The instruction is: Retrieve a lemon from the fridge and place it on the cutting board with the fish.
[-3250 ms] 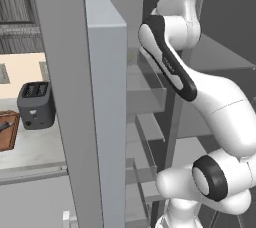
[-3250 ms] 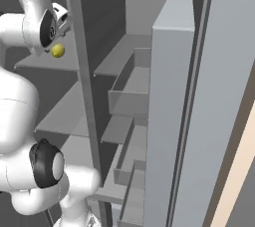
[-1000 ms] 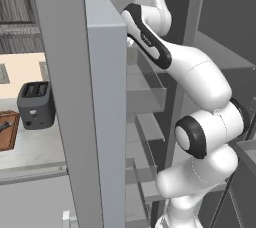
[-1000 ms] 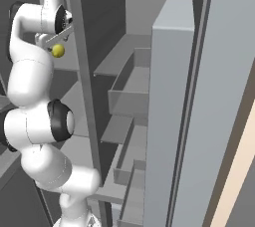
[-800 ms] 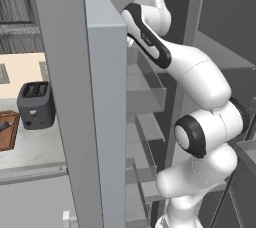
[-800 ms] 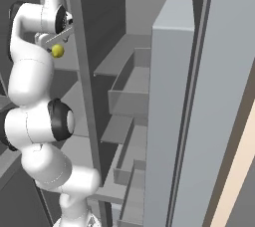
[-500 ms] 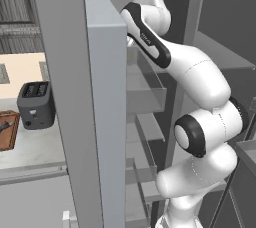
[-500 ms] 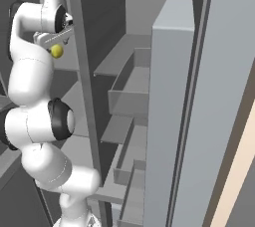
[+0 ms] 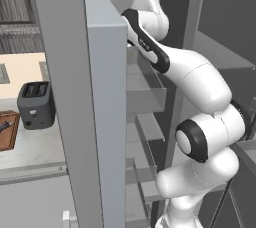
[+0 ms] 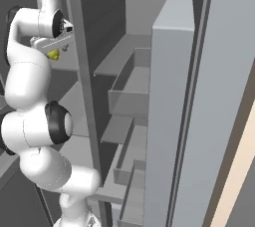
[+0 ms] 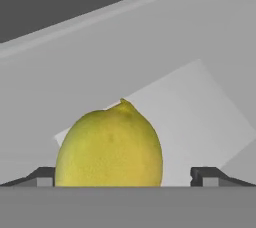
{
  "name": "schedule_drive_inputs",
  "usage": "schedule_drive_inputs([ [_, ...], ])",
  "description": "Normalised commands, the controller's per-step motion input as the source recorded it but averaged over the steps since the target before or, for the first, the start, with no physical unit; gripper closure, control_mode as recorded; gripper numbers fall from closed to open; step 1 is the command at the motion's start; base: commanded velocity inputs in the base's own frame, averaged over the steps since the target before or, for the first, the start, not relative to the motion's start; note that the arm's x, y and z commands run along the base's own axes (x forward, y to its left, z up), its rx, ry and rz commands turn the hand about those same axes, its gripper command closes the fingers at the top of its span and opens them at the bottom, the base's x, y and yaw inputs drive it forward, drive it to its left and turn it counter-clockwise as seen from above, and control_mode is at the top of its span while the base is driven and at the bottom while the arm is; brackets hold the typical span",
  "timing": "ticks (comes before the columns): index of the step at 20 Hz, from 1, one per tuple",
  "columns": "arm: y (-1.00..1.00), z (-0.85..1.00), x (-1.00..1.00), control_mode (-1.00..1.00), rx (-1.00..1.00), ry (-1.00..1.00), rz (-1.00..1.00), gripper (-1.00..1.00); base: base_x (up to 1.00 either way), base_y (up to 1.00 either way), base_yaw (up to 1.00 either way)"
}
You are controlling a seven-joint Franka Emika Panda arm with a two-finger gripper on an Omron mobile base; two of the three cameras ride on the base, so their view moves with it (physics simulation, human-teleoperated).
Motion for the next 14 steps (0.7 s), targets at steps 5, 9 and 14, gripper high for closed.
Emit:
schedule_drive_inputs([
  [5, 0.04, -0.07, 0.0, -1.0, 0.0, 0.0, -0.01, -1.0, 0.0, 0.0, 0.0],
  [9, 0.08, 0.0, 0.04, -1.0, 0.0, 0.0, 0.0, -1.0, 0.0, 0.0, 0.0],
  [14, 0.0, -0.04, 0.01, -1.0, 0.0, 0.03, 0.0, -1.0, 0.0, 0.0, 0.0],
])
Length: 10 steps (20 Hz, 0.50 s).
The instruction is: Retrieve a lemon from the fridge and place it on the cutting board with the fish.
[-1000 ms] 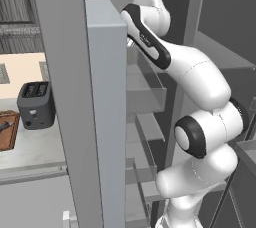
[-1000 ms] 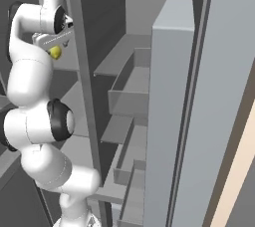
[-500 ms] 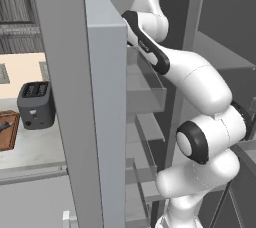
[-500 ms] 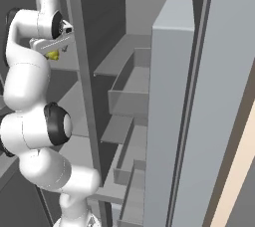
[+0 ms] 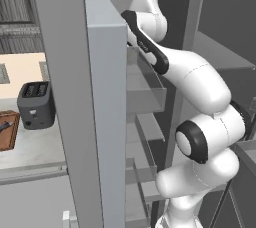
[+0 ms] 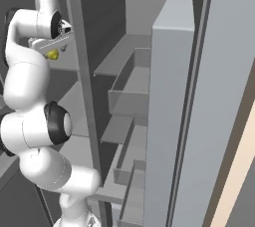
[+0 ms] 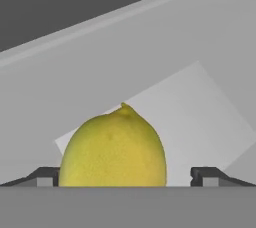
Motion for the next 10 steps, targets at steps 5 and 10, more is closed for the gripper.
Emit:
schedule_drive_inputs([
  [5, 0.06, -0.22, 0.01, -1.0, 0.01, 0.05, 0.0, -1.0, 0.0, 0.0, 0.0],
  [10, 0.15, -0.31, 0.0, -1.0, 0.05, 0.01, 0.01, 1.0, 0.0, 0.0, 0.0],
])
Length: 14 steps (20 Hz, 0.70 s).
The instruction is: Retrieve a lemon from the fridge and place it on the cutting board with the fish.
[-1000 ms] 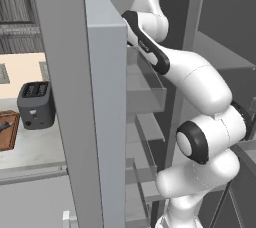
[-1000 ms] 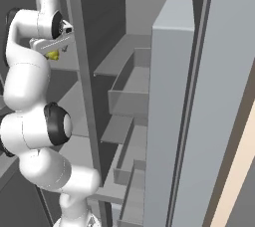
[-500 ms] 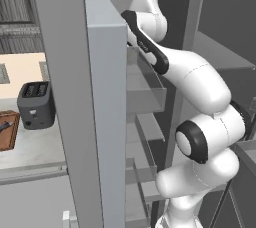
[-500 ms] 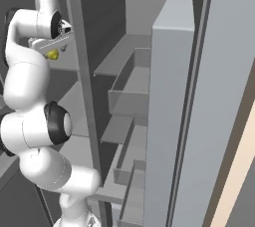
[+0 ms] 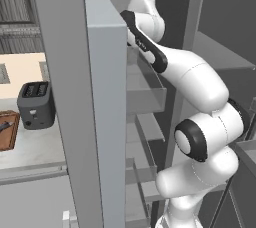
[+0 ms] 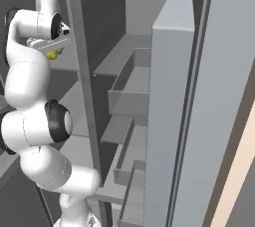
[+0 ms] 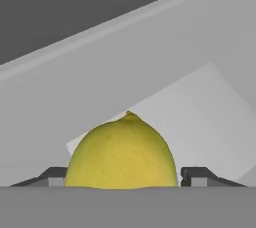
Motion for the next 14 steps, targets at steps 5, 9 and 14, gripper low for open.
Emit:
schedule_drive_inputs([
  [5, 0.03, -0.13, 0.0, -1.0, 0.03, 0.0, 0.02, 1.0, 0.0, 0.0, 0.0],
  [9, 0.0, 0.0, 0.0, -1.0, 0.0, 0.0, 0.01, 1.0, 0.0, 0.0, 0.0],
  [14, -0.04, 0.0, -0.11, -1.0, 0.0, -0.02, 0.0, 1.0, 0.0, 0.0, 0.0],
])
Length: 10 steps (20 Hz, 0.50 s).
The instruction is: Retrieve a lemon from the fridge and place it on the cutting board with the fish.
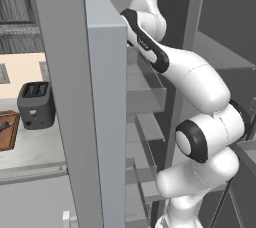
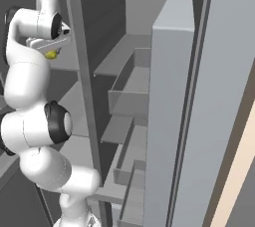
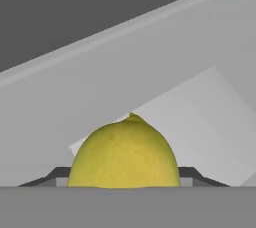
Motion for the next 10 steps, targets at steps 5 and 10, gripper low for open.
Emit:
schedule_drive_inputs([
  [5, -0.43, 0.01, -0.21, -1.0, 0.0, -0.07, 0.03, 1.0, 0.0, 0.0, 0.0],
  [10, -0.36, 0.01, -0.16, -1.0, 0.0, 0.0, 0.05, 1.0, 0.0, 0.0, 0.0],
])
